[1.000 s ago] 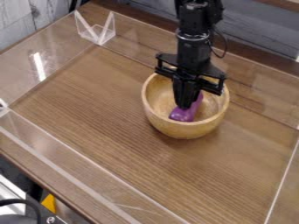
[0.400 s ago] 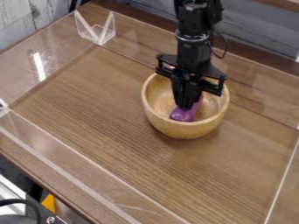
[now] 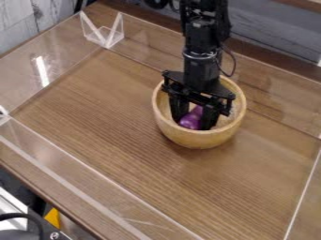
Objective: Remove the purple eggplant from inside the brown bowl and put it on the table
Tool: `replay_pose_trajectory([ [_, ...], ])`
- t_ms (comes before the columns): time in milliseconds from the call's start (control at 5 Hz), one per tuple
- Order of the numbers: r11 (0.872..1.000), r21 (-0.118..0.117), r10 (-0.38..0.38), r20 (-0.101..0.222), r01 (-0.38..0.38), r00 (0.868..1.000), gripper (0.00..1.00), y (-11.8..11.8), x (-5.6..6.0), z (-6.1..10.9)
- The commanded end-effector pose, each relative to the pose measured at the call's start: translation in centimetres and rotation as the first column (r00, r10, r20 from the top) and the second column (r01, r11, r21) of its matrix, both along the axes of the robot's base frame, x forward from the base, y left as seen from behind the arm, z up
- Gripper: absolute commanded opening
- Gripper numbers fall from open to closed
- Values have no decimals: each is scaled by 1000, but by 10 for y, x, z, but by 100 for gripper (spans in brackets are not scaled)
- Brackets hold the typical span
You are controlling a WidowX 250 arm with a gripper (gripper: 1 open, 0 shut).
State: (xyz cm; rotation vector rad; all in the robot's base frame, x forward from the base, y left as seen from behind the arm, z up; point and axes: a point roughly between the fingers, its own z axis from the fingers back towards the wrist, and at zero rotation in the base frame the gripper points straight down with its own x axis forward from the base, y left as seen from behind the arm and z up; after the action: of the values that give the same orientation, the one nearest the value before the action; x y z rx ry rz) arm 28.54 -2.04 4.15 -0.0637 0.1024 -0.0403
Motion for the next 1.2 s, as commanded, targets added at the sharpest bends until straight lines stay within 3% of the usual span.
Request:
replay_pose_trajectory([
  [0,1000,-20,-4,52,5,999,0,1,5,22],
  [600,998,-68,17,84,-12,996,0,7,6,51],
  [1000,996,-86,42,119,-31,992,0,13,11,72],
])
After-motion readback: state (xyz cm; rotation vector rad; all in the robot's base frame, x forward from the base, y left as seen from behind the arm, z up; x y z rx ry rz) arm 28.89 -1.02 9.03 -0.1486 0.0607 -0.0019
